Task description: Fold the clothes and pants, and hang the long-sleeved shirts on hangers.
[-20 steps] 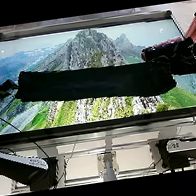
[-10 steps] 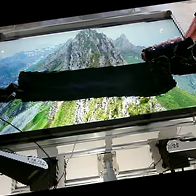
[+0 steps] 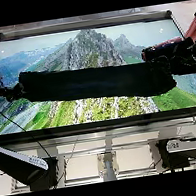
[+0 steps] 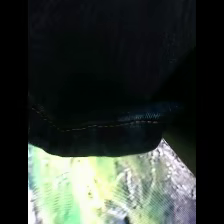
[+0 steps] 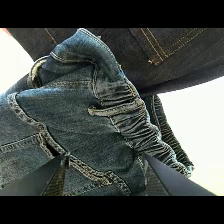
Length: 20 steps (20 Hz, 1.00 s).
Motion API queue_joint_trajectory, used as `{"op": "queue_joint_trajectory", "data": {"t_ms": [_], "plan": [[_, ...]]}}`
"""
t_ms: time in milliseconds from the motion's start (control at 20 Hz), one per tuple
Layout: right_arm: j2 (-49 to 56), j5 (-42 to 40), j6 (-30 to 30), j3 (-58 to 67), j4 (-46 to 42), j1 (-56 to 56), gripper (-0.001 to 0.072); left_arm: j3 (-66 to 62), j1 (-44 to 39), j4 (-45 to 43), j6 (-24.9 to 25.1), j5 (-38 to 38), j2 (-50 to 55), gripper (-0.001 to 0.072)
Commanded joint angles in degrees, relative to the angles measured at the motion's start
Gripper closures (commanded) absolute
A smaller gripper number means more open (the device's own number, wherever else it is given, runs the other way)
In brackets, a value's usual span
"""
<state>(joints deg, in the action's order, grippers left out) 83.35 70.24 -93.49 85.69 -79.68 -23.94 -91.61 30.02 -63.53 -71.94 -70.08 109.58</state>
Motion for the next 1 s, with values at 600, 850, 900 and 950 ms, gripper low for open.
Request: {"op": "queue_joint_trajectory", "data": {"t_ms": [600,850,900,950], "plan": [[0.0,5.55,6.14,0.0,2.29,9.88,0.0333,-0.07,13.33,-29.09,-1.25,-12.85,-21.11,0.0684],[0.0,5.33,6.21,0.02,1.75,14.82,0.0333,-0.07,9.86,-21.88,0.9,-13.35,-25.59,0.0685],[0.0,5.64,6.21,0.02,1.84,14.82,0.0333,-0.07,7.61,-20.87,0.9,-13.81,-26.14,0.0685],[0.0,6.03,6.21,0.0,1.64,14.82,0.0333,-0.07,4.61,-19.85,0.92,-14.67,-26.64,0.0685]]}}
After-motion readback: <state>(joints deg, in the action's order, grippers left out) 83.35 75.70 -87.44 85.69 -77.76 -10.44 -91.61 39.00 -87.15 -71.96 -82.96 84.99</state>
